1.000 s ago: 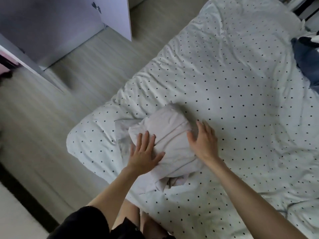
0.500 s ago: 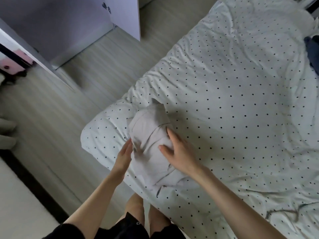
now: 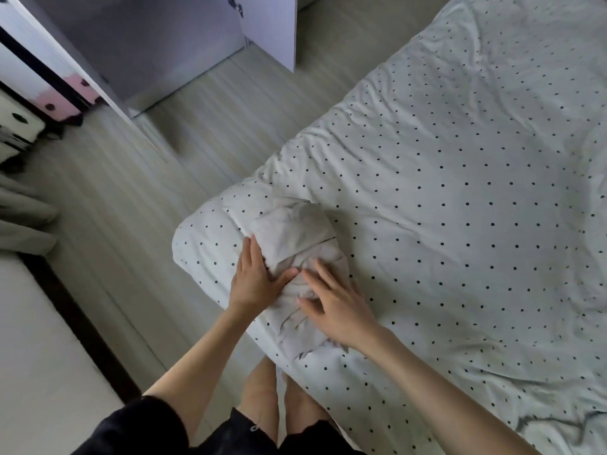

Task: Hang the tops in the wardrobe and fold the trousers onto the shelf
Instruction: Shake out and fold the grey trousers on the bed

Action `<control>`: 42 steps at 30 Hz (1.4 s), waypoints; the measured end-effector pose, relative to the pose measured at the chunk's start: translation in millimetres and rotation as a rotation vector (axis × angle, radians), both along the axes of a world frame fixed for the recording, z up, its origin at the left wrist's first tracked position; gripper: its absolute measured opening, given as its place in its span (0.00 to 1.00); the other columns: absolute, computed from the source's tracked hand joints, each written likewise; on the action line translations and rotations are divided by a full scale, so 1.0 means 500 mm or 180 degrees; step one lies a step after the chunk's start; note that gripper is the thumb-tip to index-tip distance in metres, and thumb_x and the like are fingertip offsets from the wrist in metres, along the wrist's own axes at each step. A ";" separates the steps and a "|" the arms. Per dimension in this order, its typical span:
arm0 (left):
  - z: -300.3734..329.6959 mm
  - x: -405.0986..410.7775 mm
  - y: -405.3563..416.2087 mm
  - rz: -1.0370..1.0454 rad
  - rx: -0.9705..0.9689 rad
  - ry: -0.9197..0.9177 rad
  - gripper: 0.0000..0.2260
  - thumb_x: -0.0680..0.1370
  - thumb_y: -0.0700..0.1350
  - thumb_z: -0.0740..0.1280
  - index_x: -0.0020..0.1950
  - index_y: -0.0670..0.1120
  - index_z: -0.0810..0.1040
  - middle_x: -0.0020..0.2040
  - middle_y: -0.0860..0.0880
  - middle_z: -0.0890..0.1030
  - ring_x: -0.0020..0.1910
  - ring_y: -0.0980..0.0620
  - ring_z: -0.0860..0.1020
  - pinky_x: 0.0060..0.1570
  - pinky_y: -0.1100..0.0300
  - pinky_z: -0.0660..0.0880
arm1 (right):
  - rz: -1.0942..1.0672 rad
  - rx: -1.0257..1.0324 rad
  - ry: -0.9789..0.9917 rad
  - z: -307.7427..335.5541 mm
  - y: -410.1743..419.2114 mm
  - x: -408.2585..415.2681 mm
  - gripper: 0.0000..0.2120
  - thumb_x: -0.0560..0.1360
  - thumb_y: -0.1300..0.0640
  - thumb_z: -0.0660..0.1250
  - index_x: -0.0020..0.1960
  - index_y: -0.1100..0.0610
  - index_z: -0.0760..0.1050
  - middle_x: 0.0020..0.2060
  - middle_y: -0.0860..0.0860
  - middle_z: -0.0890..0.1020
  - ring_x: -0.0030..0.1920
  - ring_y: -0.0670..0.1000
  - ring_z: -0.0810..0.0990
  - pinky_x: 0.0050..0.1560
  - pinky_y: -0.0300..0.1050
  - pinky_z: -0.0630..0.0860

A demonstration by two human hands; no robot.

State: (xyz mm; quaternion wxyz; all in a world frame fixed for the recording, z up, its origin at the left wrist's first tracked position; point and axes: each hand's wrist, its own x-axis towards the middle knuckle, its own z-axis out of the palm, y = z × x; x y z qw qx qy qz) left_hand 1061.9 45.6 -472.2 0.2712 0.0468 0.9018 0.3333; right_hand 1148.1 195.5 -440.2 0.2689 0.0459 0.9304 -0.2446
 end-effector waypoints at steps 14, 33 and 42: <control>-0.015 -0.057 0.008 -0.3555 -0.0685 0.3185 0.37 0.77 0.61 0.58 0.76 0.40 0.49 0.76 0.42 0.56 0.74 0.42 0.58 0.70 0.37 0.57 | -0.0128 0.0989 0.0016 -0.120 0.045 0.037 0.42 0.70 0.44 0.70 0.77 0.49 0.53 0.77 0.48 0.52 0.76 0.54 0.53 0.71 0.61 0.54; -0.149 -0.239 0.069 -0.5493 -0.0444 0.3466 0.45 0.60 0.54 0.76 0.72 0.41 0.64 0.73 0.45 0.66 0.72 0.46 0.65 0.65 0.41 0.67 | -0.2156 0.1415 -0.0066 -0.097 -0.254 -0.033 0.53 0.57 0.33 0.74 0.71 0.63 0.66 0.71 0.59 0.66 0.72 0.62 0.63 0.69 0.65 0.61; -0.206 -0.254 0.089 -0.6014 -0.0008 0.3673 0.58 0.58 0.68 0.71 0.76 0.39 0.50 0.75 0.36 0.53 0.74 0.35 0.53 0.66 0.31 0.58 | -0.2035 0.2392 -0.0661 -0.222 -0.153 -0.019 0.45 0.67 0.46 0.72 0.75 0.62 0.56 0.75 0.58 0.57 0.75 0.61 0.56 0.70 0.65 0.53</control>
